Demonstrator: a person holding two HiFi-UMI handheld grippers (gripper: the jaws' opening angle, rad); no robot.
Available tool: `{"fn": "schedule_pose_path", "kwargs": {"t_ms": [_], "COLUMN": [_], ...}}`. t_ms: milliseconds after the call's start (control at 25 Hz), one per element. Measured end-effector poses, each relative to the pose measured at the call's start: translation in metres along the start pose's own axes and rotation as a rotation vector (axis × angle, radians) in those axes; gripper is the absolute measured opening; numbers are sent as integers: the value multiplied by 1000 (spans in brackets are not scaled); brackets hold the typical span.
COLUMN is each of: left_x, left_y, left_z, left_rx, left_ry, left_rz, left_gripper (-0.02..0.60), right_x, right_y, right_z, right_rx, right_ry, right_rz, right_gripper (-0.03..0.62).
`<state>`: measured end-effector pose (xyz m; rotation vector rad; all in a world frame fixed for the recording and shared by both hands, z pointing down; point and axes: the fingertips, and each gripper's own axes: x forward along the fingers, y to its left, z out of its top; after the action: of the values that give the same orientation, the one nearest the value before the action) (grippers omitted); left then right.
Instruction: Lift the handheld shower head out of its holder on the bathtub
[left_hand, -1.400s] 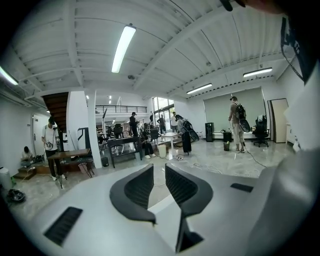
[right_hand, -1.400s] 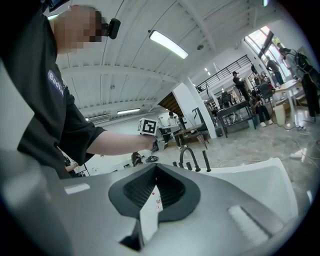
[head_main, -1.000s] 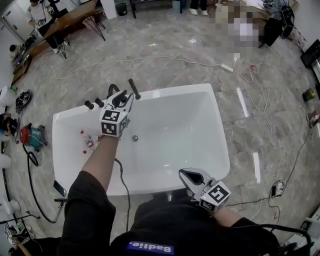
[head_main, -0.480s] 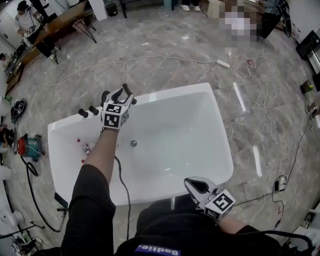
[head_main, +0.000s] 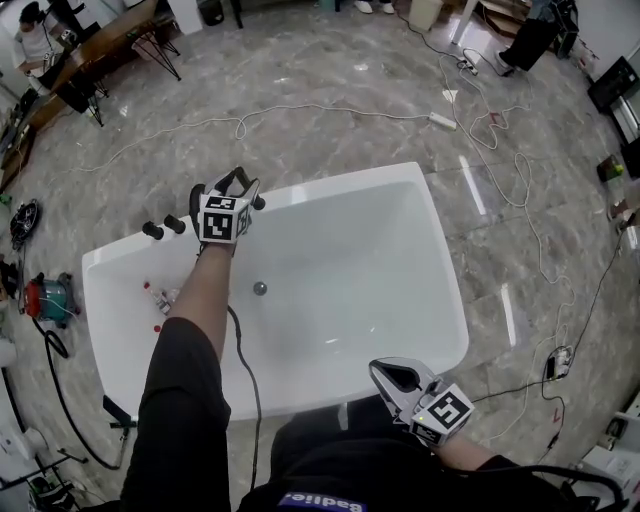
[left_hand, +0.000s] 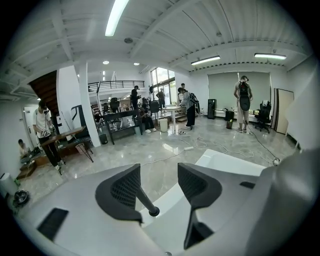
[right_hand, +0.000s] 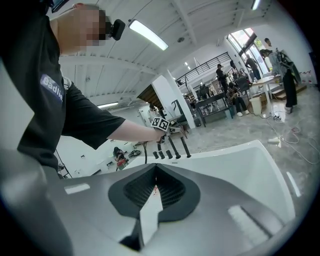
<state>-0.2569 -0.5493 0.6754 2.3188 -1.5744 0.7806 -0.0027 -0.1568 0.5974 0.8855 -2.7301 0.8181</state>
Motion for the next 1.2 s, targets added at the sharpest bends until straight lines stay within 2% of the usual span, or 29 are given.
{"fn": "schedule_pose_path", "kwargs": {"t_ms": [80, 400, 520, 800, 1200], "left_x": [10, 45, 56, 81, 121], "left_y": [9, 28, 32, 52, 65], "left_z": [-7, -28, -33, -45, -82], "left_rx": [-9, -52, -91, -194, -232], "left_ry": [9, 24, 26, 42, 85], "left_rz": [6, 21, 33, 112, 142], "left_gripper": [219, 233, 239, 244, 244], "right_x": [12, 60, 74, 97, 123], "right_y": [-4, -21, -24, -28, -47], "right_z": [4, 43, 55, 61, 77], "right_rx": [-16, -105, -131, -143, -174], "right_ry": [18, -38, -66, -89, -131], "right_rz": [-4, 16, 25, 49, 59], "right_gripper": [2, 3, 3, 3, 3]}}
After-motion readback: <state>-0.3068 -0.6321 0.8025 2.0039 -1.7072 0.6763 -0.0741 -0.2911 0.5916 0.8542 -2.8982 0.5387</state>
